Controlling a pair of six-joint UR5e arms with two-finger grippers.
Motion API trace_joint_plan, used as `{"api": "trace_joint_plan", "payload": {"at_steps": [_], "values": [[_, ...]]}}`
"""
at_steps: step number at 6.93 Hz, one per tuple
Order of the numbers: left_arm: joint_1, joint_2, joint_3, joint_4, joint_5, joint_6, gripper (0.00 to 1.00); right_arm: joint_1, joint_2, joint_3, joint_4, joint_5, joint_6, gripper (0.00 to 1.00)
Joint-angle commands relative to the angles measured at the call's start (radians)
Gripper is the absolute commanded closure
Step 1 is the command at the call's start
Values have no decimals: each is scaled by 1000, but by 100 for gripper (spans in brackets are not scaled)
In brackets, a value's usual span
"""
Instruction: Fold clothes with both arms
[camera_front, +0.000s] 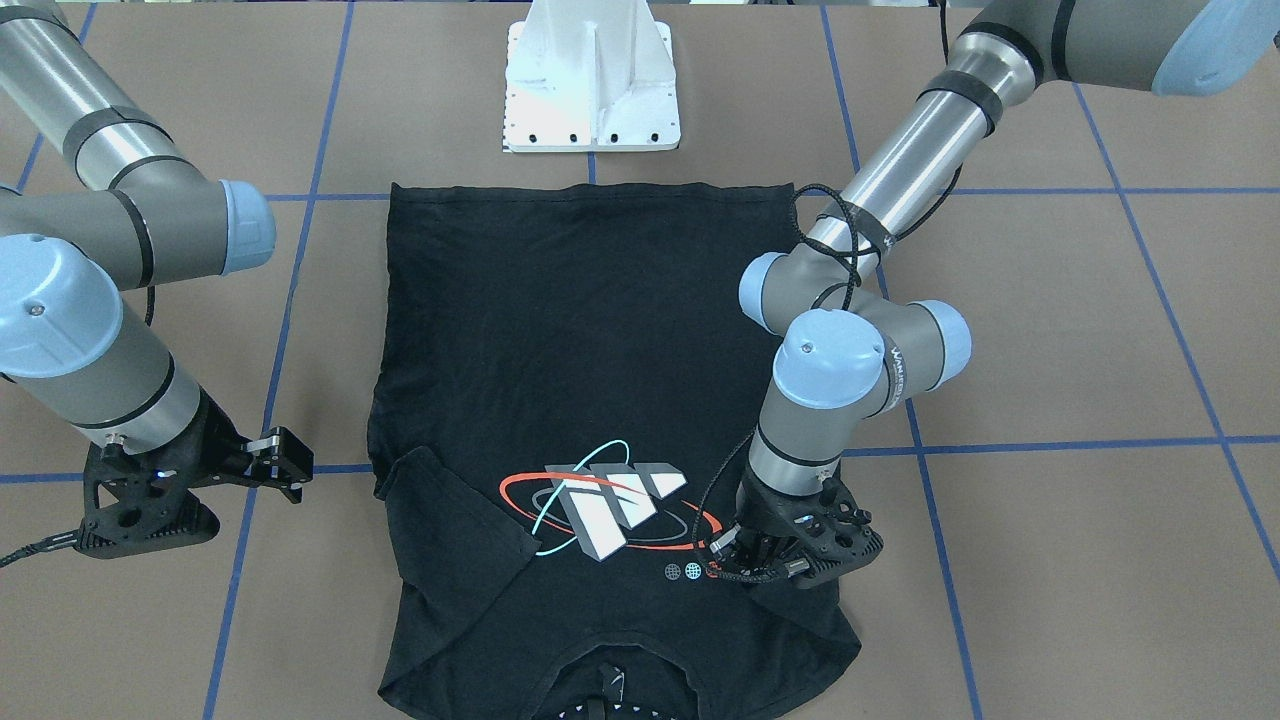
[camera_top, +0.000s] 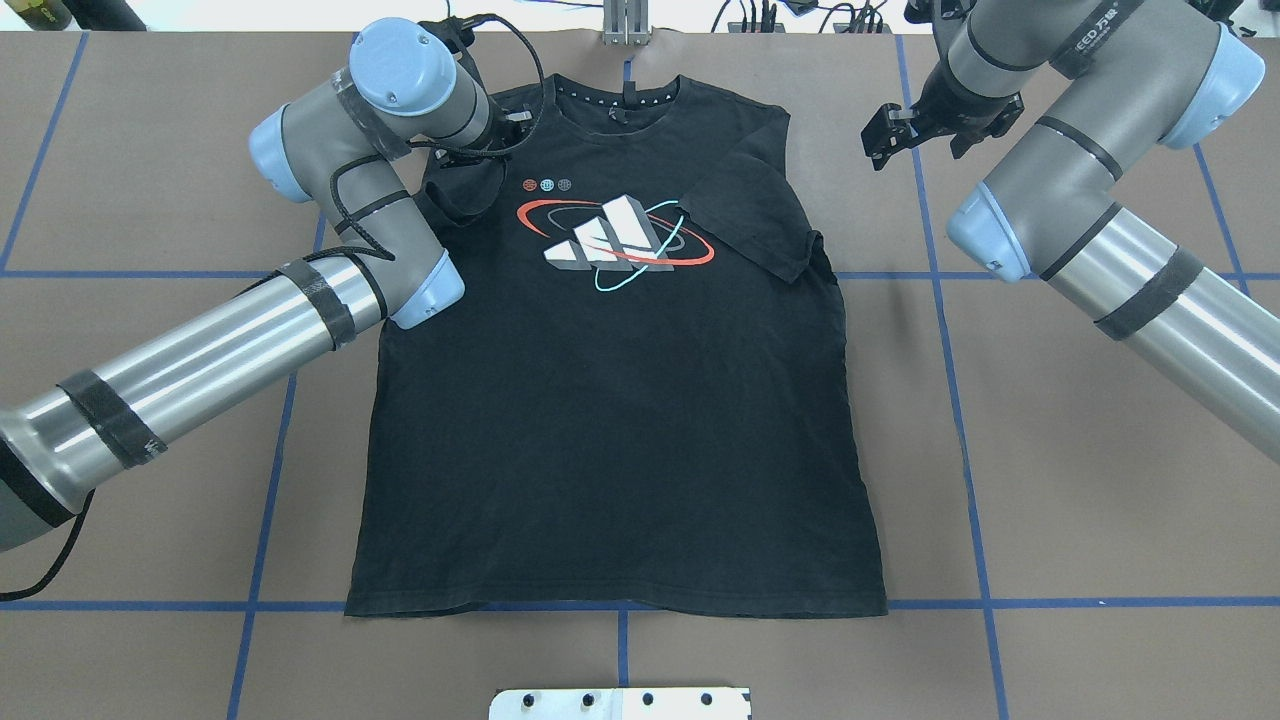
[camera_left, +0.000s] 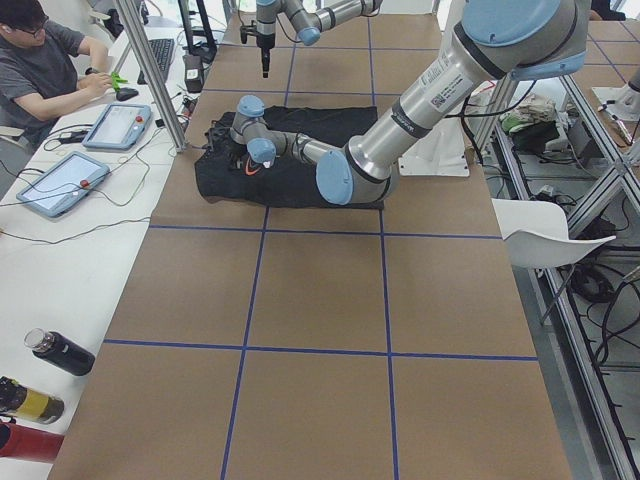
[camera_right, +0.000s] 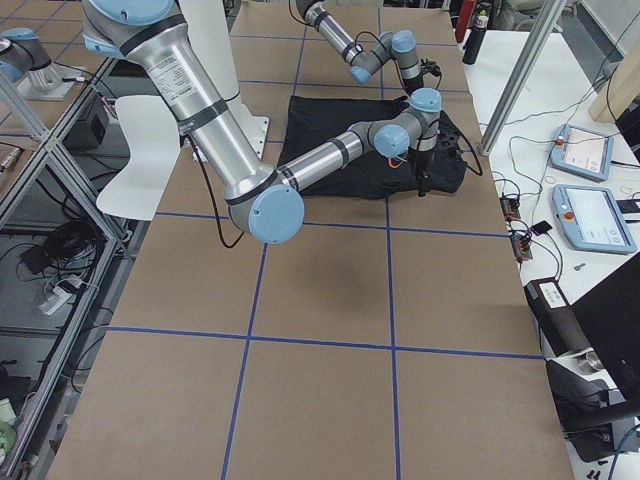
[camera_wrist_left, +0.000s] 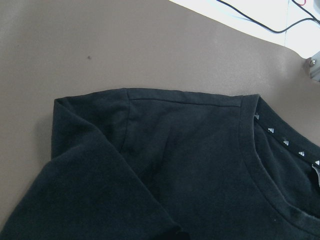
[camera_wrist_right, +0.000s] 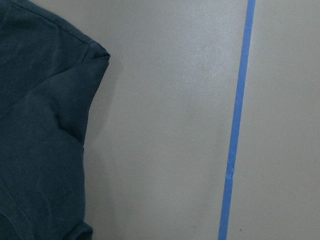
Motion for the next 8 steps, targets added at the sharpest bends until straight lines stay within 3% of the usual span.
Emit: {"api": "trace_joint_plan", "payload": {"at_steps": [1, 2, 3, 4, 5, 6, 8], "values": [[-1, 23, -37, -16, -2, 41, 0, -1, 0, 0, 0, -1, 0, 0], [-5, 60, -116, -3, -11, 90, 0, -1, 2, 0, 0, -1, 2, 0], [-22, 125, -210, 9, -105, 151, 0, -1, 2, 9, 2, -1, 32, 0], [-41, 246, -387, 51, -165, 216, 0, -16, 0, 50, 0, -2, 94, 0], [-42, 375, -597, 143, -166, 291, 0, -39, -17, 111, -8, -5, 156, 0], [-41, 467, -763, 252, -169, 355, 0, -80, -84, 208, -9, -20, 223, 0], [-27, 635, -931, 254, -209, 353, 0, -187, -270, 460, -14, -78, 354, 0]]}}
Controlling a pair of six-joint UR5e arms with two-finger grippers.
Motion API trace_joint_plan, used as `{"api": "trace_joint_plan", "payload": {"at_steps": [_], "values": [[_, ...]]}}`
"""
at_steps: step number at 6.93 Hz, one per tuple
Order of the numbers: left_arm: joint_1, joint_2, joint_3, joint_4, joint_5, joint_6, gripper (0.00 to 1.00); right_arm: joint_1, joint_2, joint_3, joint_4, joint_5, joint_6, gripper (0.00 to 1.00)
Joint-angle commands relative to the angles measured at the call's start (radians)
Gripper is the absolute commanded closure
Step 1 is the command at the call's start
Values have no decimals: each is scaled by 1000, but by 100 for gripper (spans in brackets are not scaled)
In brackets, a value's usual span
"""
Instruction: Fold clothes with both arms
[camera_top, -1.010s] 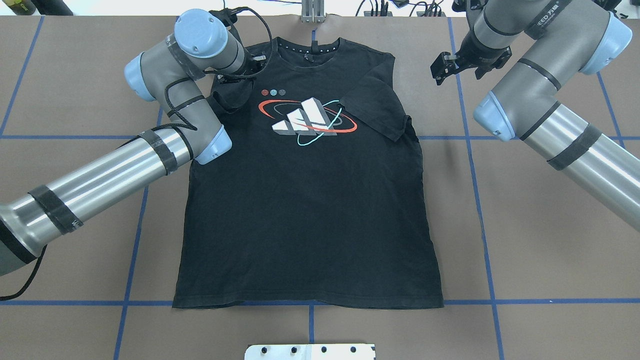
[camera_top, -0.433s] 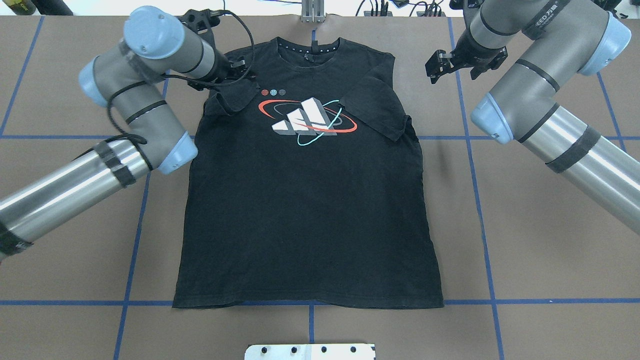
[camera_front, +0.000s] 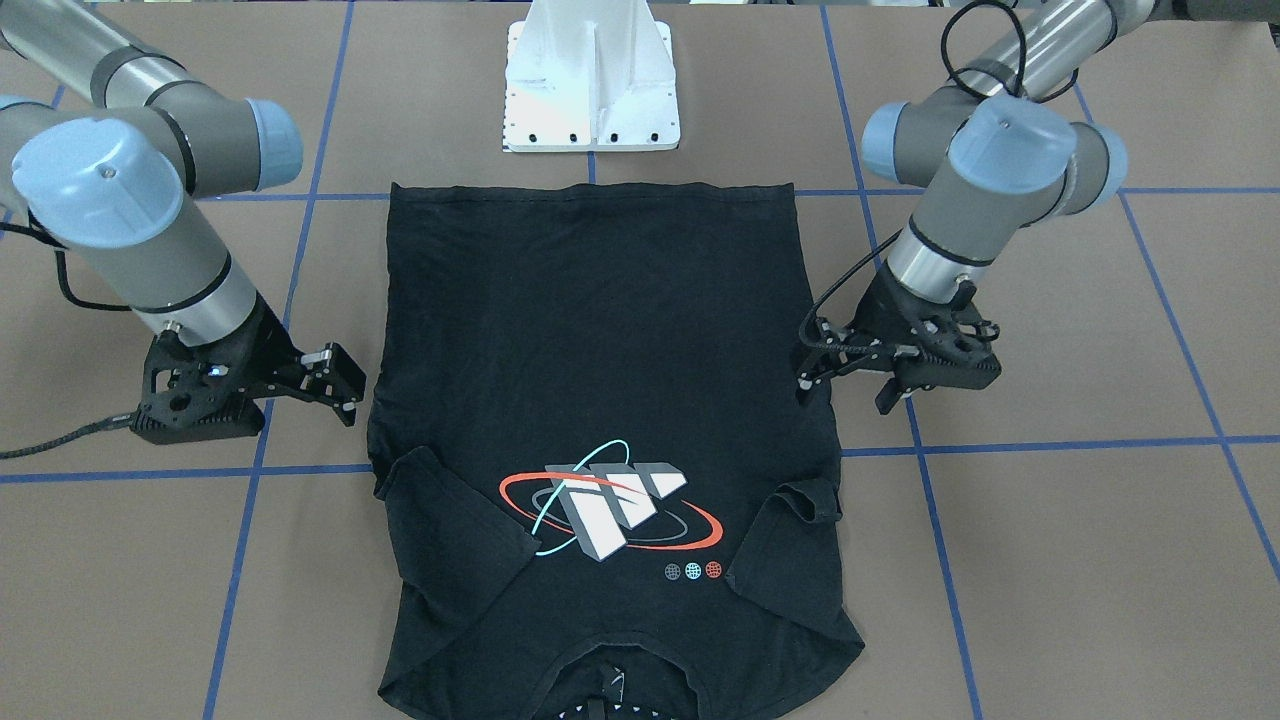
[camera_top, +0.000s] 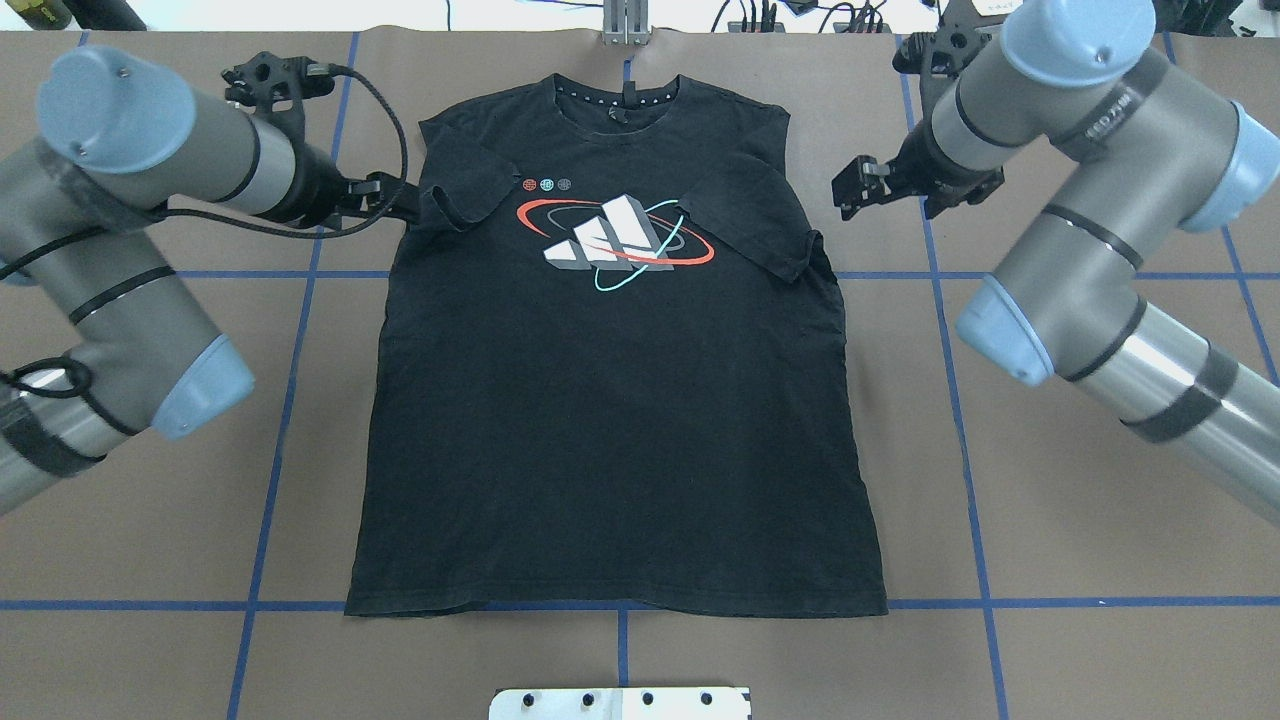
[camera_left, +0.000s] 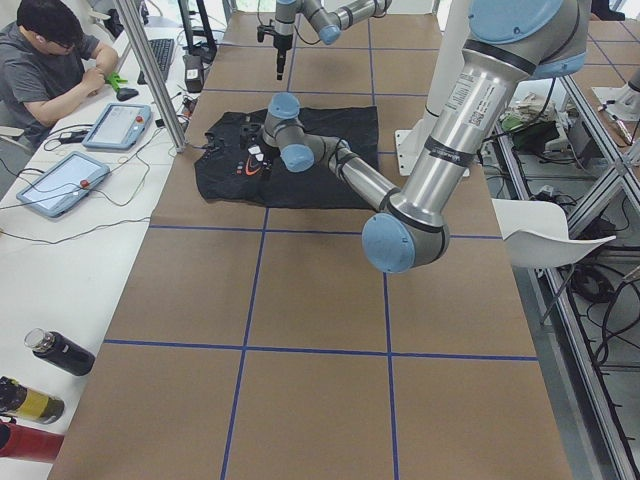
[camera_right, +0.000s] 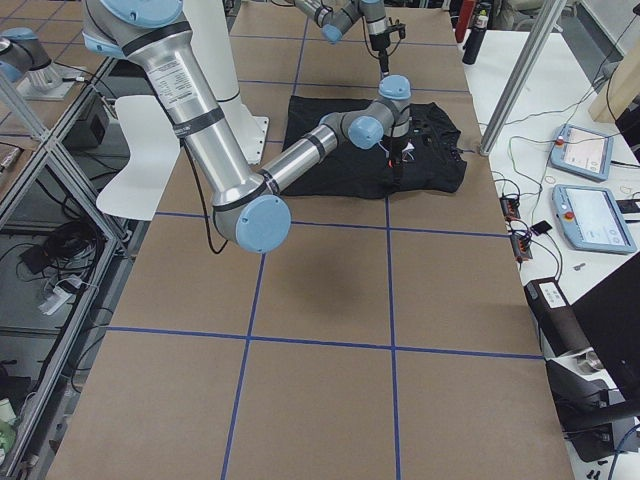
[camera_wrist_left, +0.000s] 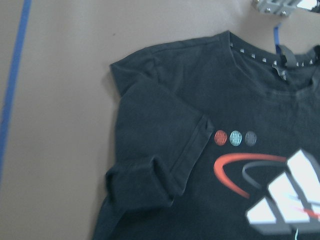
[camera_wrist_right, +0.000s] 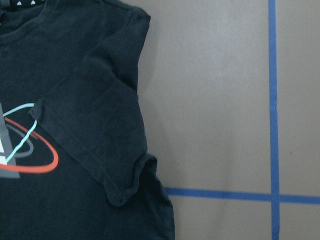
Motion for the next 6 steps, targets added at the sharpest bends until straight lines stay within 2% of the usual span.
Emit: {"api": "trace_joint_plan", "payload": {"at_steps": [1, 2, 4, 5, 6], "values": [[10, 163, -177, 14, -59, -15, 0, -134, -220, 280, -2, -77, 151, 0], [54, 261, -258, -1, -53, -13, 0, -191, -305, 376, -2, -96, 207, 0], [154, 390, -340, -58, -42, -30, 0, -426, -438, 511, 1, -288, 394, 0], [238, 464, -348, -184, -10, -141, 0, -513, -491, 557, 1, -323, 456, 0], [367, 536, -346, -298, 99, -249, 0, -620, -525, 565, 7, -447, 511, 0]]}}
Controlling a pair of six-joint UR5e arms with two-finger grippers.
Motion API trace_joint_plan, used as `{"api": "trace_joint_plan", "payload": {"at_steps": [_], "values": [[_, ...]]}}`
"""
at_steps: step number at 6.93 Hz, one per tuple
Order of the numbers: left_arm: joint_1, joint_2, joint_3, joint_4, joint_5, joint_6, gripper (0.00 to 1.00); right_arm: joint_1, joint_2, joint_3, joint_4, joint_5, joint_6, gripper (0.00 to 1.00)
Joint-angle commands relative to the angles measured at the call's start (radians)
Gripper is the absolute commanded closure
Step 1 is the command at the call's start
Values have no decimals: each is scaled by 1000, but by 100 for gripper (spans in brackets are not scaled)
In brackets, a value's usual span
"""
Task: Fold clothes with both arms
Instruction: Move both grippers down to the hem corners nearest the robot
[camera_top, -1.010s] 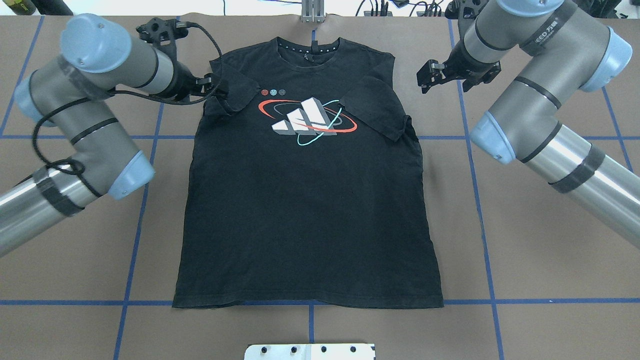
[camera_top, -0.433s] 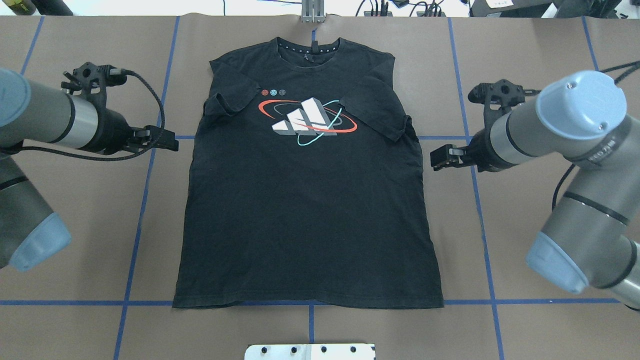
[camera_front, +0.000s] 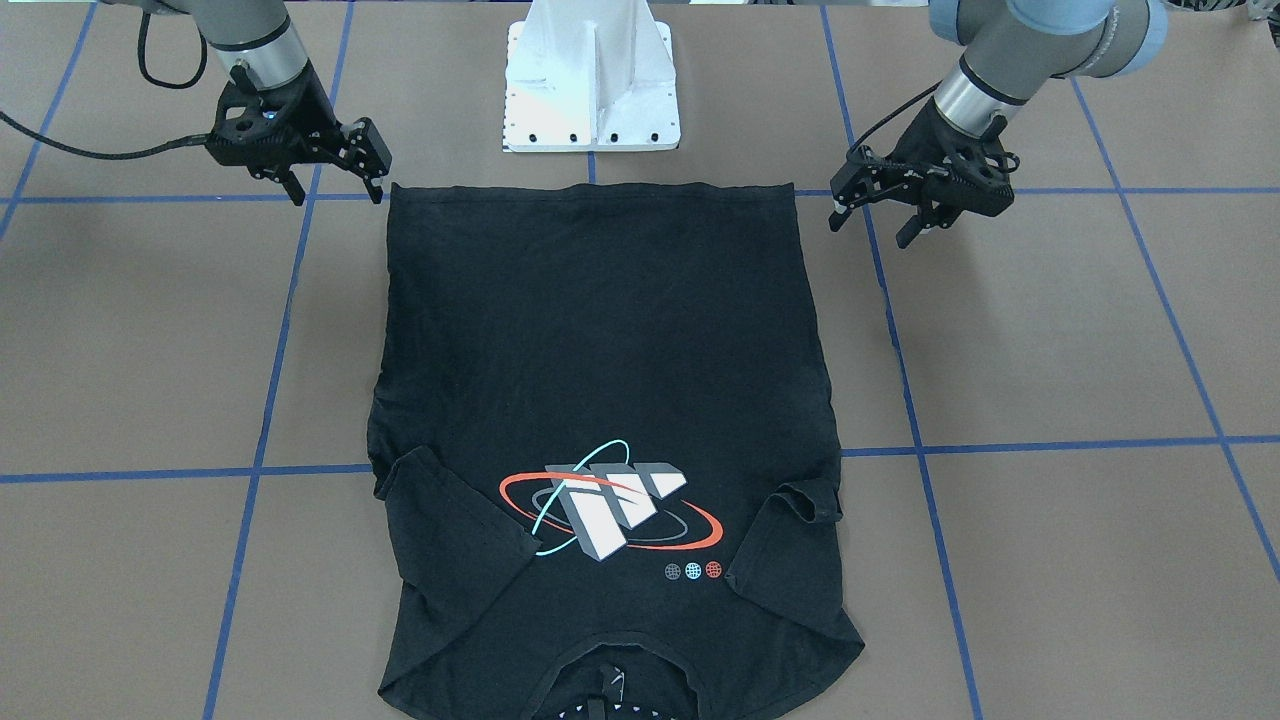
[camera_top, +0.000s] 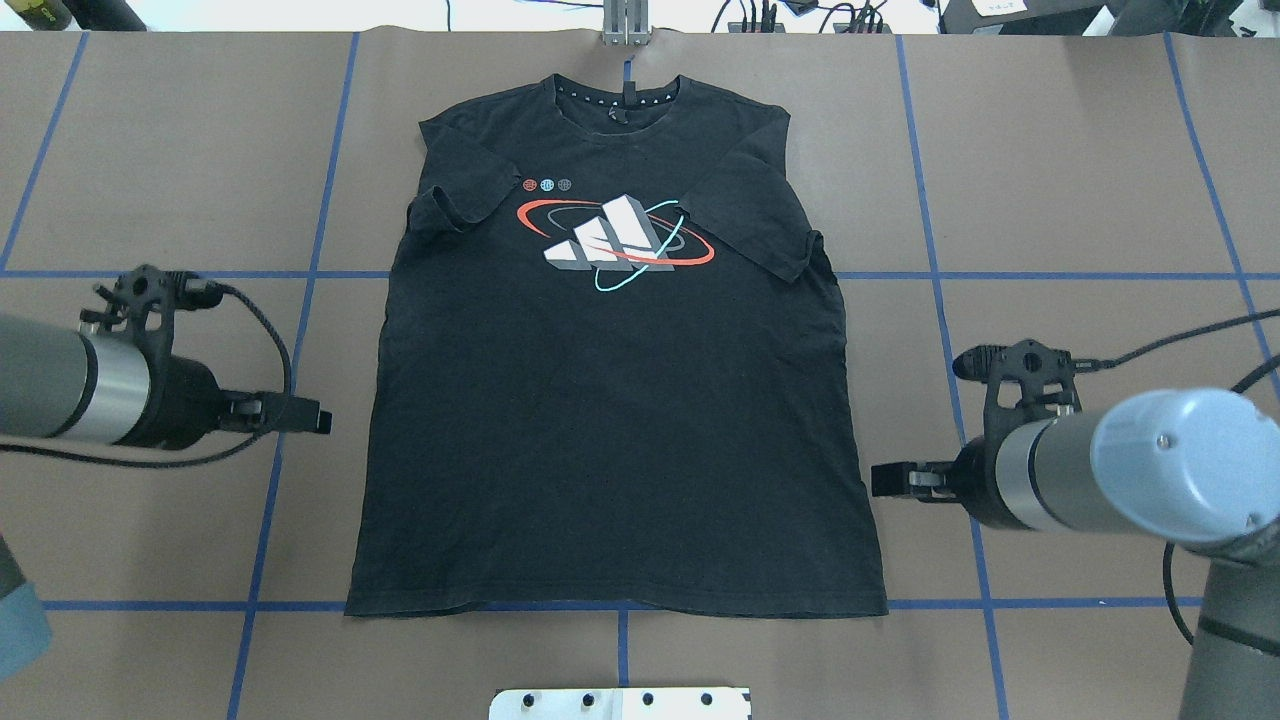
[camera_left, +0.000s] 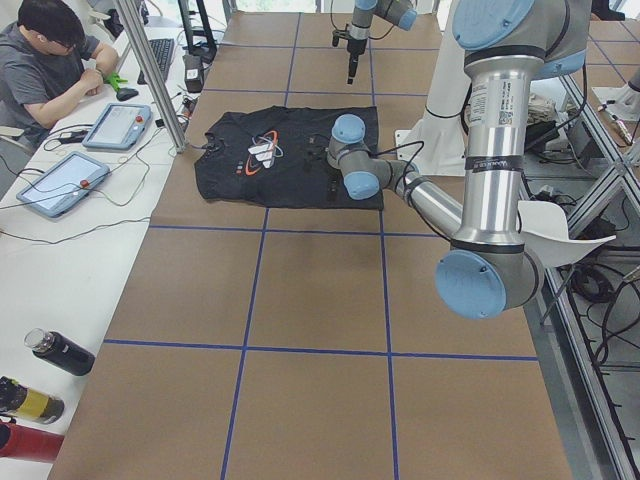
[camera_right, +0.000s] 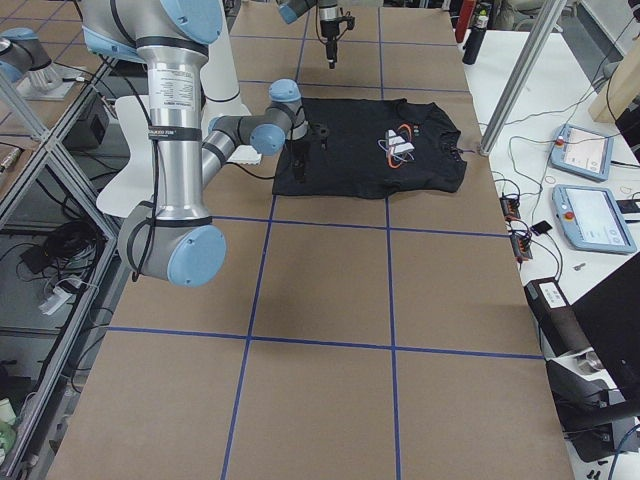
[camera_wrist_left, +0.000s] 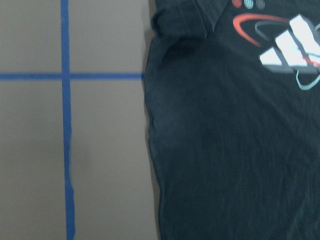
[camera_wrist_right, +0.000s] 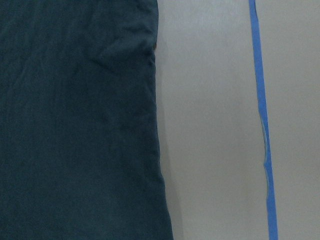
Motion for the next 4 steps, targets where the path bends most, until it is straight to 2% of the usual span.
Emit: {"api": "trace_joint_plan", "payload": {"at_steps": [1, 2, 4], "values": [[208, 99, -8, -137, 149, -168, 0, -181, -59, 31, 9, -156, 115, 0], [254, 99, 3, -135, 180, -191, 0, -230, -58, 29, 9, -212, 150, 0], [328, 87, 47, -134, 234, -226, 3, -237, -56, 25, 9, -225, 150, 0]]}}
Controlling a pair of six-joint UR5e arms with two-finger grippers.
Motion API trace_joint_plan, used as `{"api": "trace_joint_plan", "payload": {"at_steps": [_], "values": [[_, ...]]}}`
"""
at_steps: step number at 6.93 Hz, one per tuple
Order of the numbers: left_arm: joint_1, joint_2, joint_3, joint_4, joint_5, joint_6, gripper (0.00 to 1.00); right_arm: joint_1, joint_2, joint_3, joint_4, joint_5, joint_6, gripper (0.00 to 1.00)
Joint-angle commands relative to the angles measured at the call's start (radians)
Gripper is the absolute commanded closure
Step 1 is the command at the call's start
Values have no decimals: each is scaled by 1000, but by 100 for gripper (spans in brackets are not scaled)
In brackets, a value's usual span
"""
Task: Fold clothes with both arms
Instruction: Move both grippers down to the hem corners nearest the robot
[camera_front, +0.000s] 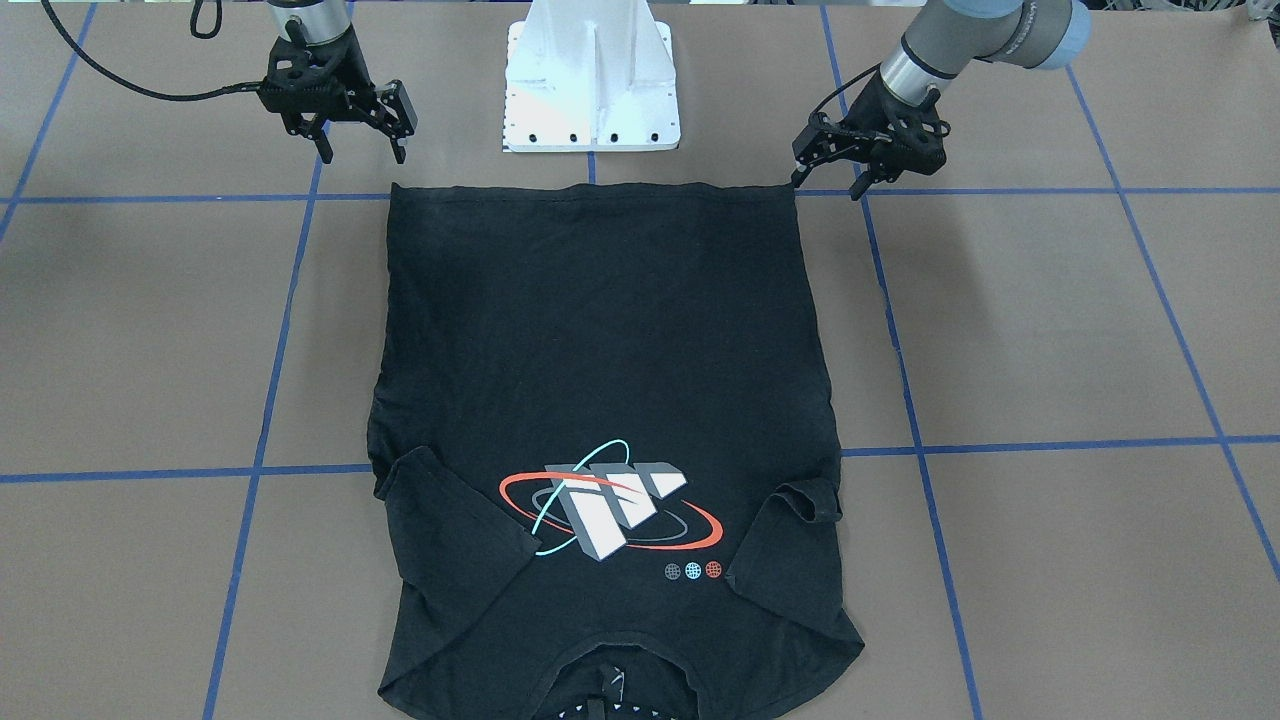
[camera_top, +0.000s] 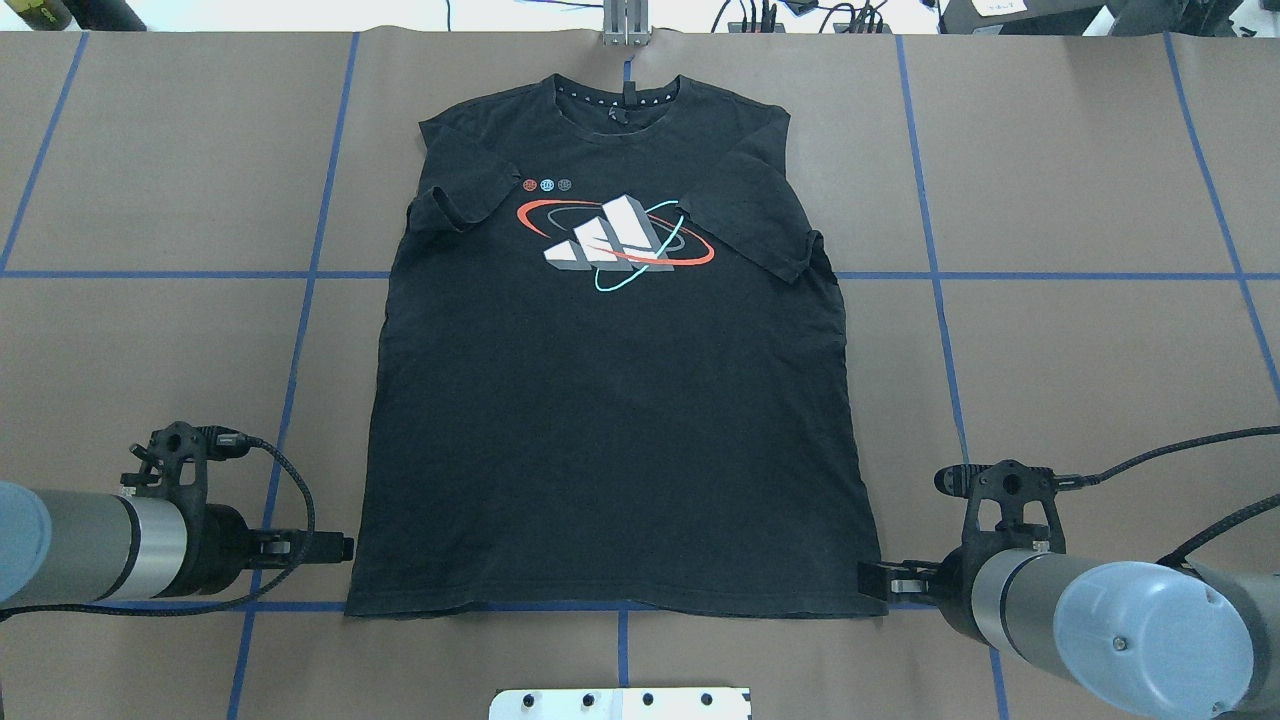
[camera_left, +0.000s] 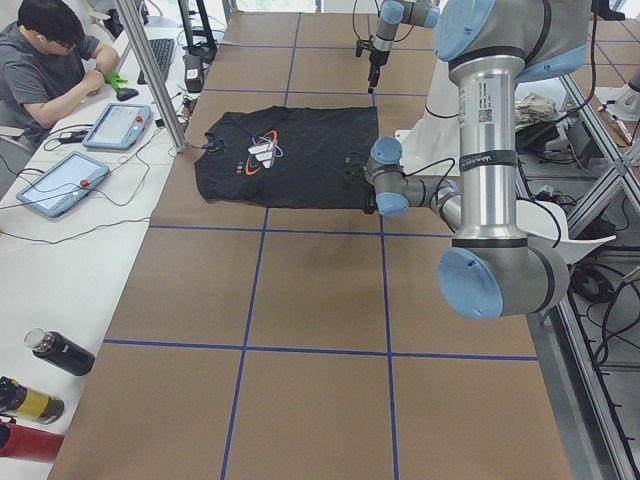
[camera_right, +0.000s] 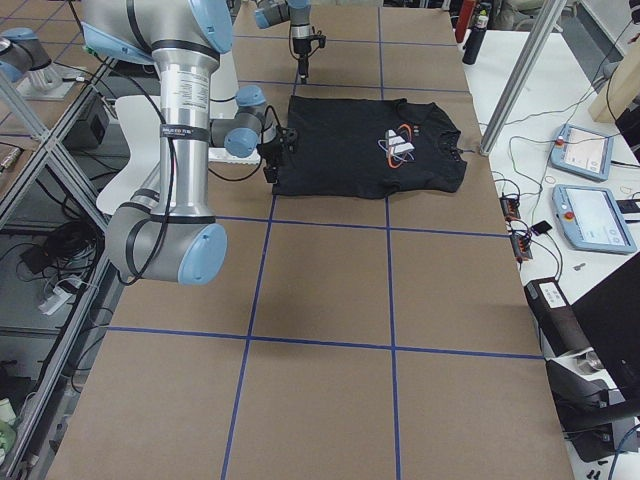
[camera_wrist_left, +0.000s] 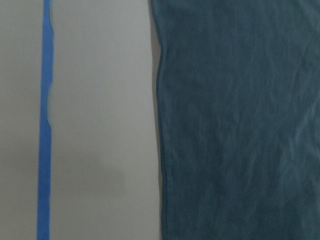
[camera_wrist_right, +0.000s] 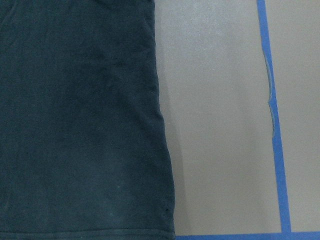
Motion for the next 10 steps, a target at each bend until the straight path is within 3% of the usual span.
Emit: {"api": "trace_joint_plan", "payload": {"at_steps": [1, 3, 5, 7, 9, 10], "values": [[67, -22, 38, -1, 33, -45, 15, -11, 3, -6, 0, -15, 6, 0], [81, -66, 72, 0, 31, -46, 32, -11, 6, -7, 0, -15, 6, 0], [81, -66, 75, 0, 31, -45, 36, -11, 10, -7, 0, -15, 6, 0], [86, -68, 81, 0, 30, -46, 52, -11, 10, -7, 0, -15, 6, 0], [95, -66, 81, 0, 28, -48, 56, -11, 10, -7, 0, -15, 6, 0], [95, -68, 80, 0, 25, -54, 63, -11, 10, -6, 0, -15, 6, 0]]}}
